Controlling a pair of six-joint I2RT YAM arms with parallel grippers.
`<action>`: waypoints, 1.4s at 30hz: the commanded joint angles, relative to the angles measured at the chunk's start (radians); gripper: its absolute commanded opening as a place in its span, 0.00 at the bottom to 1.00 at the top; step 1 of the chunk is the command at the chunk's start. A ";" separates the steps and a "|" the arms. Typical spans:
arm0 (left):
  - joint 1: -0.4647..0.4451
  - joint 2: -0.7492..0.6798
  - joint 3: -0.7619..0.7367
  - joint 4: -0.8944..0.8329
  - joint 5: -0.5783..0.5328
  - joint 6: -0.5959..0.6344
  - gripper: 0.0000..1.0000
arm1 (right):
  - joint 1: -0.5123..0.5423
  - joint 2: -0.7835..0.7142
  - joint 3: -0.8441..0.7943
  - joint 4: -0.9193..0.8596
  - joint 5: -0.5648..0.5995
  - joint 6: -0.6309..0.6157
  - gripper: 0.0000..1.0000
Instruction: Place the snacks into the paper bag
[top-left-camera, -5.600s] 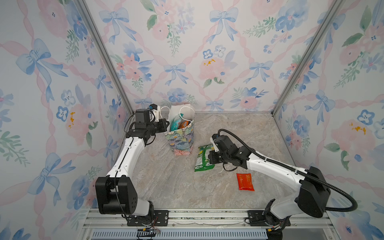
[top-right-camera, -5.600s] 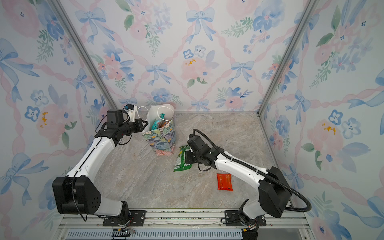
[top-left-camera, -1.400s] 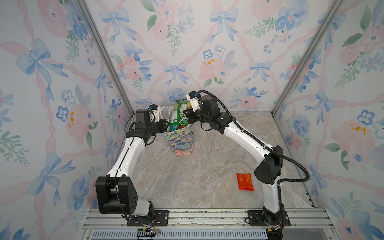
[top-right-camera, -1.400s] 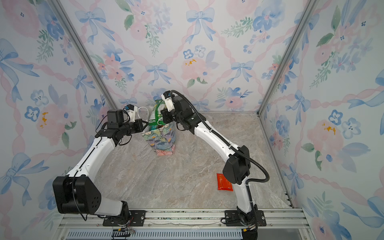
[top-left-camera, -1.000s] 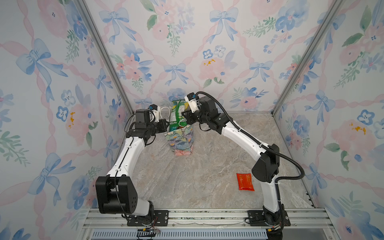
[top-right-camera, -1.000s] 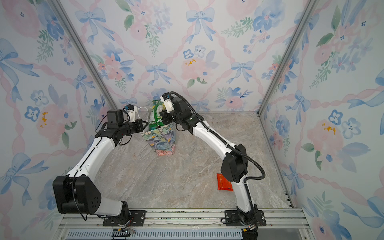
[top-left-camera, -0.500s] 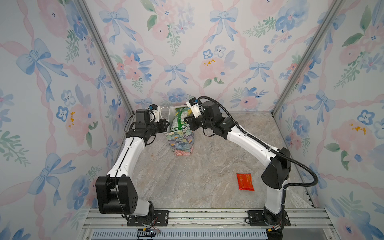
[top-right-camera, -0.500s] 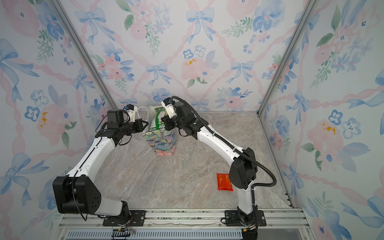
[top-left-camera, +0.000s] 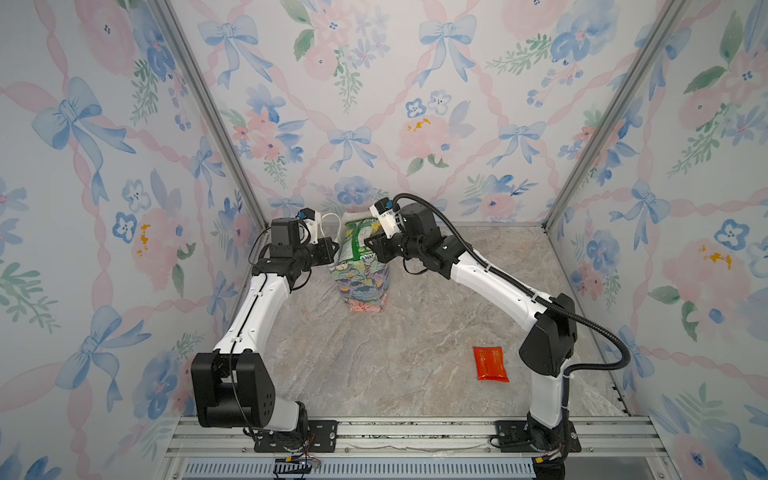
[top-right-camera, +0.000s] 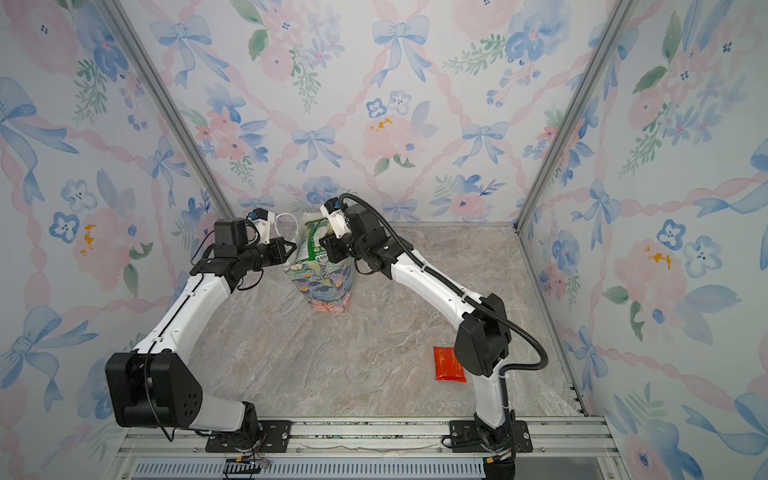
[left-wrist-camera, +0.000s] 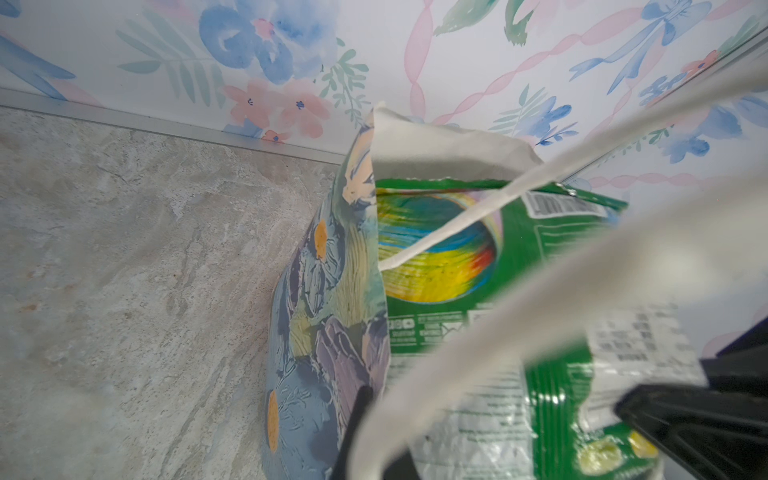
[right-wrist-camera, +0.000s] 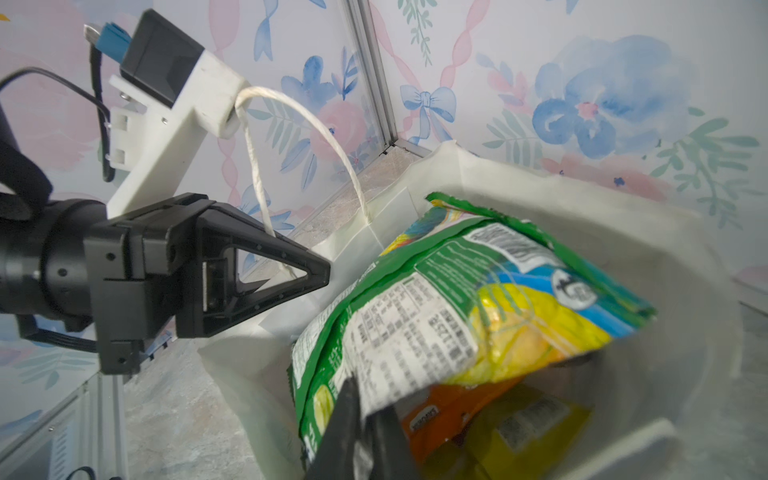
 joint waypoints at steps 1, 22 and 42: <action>0.005 -0.006 0.009 0.016 0.028 0.022 0.00 | -0.010 0.022 0.073 0.014 0.000 0.038 0.44; 0.005 -0.006 0.011 0.014 0.027 0.024 0.00 | -0.172 -0.387 -0.215 -0.029 0.188 0.140 0.97; 0.005 -0.007 0.012 0.008 0.012 0.030 0.00 | -0.288 -0.963 -1.139 -0.404 0.358 0.401 0.97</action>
